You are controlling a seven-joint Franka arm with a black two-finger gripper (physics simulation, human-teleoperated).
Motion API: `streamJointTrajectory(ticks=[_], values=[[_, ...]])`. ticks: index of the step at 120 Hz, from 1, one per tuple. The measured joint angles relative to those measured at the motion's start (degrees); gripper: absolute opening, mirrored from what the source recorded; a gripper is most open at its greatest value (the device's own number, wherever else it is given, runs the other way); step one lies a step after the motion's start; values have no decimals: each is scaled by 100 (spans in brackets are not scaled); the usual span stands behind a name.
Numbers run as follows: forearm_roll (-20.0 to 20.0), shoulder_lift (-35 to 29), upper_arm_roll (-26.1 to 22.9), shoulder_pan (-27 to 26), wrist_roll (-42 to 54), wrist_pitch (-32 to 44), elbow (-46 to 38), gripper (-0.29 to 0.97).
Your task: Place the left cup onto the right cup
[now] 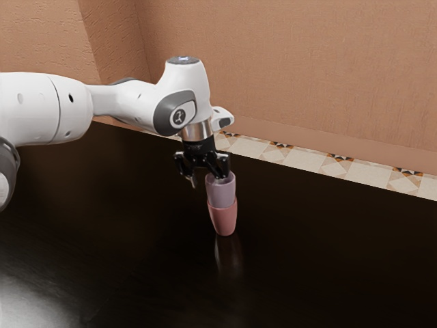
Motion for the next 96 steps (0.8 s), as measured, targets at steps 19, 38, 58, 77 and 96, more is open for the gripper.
streamJointTrajectory(ticks=[19, 38, 58, 77, 96], values=[[-2, 1, 0, -4, 5, 3, 0, 56], [-3, 1, 0, -5, 9, 5, 4, 62], [-3, 1, 0, -5, 12, 6, 7, 65], [-1, -26, -1, -5, 16, 4, 32, 67], [27, -101, 0, -5, 23, -5, 97, 67]])
